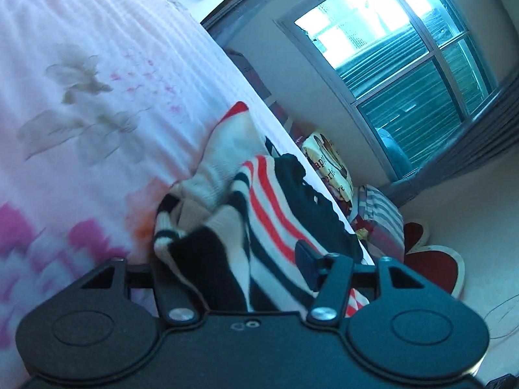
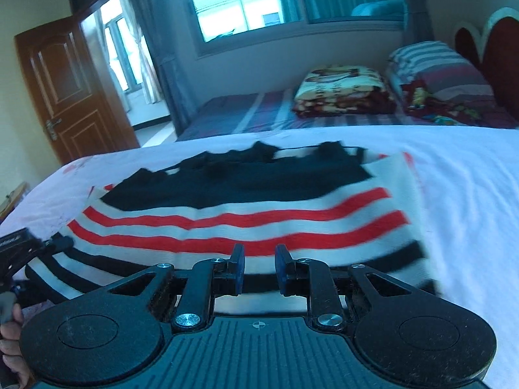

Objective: Fold small clothes

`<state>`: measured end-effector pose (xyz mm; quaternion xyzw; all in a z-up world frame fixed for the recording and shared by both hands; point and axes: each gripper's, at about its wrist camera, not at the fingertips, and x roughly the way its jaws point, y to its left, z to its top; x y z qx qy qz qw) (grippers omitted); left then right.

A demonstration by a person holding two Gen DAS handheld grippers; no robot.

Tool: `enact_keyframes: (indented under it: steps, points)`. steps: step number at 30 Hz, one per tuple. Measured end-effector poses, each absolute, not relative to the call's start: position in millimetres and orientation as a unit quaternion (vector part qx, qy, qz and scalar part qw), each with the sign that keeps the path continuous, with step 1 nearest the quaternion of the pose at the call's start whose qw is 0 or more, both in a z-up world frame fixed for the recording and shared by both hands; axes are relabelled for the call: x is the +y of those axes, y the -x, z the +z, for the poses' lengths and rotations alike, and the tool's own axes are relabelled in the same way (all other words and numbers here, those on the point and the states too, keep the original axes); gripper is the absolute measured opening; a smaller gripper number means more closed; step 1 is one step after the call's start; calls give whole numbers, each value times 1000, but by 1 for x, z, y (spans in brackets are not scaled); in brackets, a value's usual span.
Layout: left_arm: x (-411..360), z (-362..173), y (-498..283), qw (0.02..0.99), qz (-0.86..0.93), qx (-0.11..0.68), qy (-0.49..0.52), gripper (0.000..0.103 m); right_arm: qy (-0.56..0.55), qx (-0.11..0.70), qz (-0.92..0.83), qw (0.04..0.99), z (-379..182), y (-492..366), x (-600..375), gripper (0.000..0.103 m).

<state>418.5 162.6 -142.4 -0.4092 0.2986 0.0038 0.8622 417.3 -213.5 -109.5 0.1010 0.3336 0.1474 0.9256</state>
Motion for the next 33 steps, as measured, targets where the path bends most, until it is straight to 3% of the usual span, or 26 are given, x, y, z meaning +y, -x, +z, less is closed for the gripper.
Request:
enact_keyframes:
  steps: [2, 6, 11, 19, 21, 23, 33]
  points:
    - [160, -141, -426, 861, 15, 322, 393, 13, -97, 335, 162, 923, -112, -427, -195, 21]
    - [158, -116, -410, 878, -17, 265, 398, 13, -76, 322, 188, 925, -115, -437, -166, 21]
    - [167, -139, -418, 862, -8, 307, 403, 13, 39, 320, 174, 930, -145, -444, -132, 21]
    - [166, -140, -421, 864, -9, 304, 401, 13, 15, 323, 174, 930, -149, -449, -142, 20]
    - [165, -138, -421, 866, -9, 307, 395, 13, 15, 322, 170, 931, -147, -445, -142, 18]
    - [167, -137, -419, 867, -10, 308, 393, 13, 13, 323, 163, 932, -145, -441, -142, 8]
    - [164, -135, -423, 871, -7, 313, 380, 13, 12, 307, 179, 935, -134, -434, -143, 3]
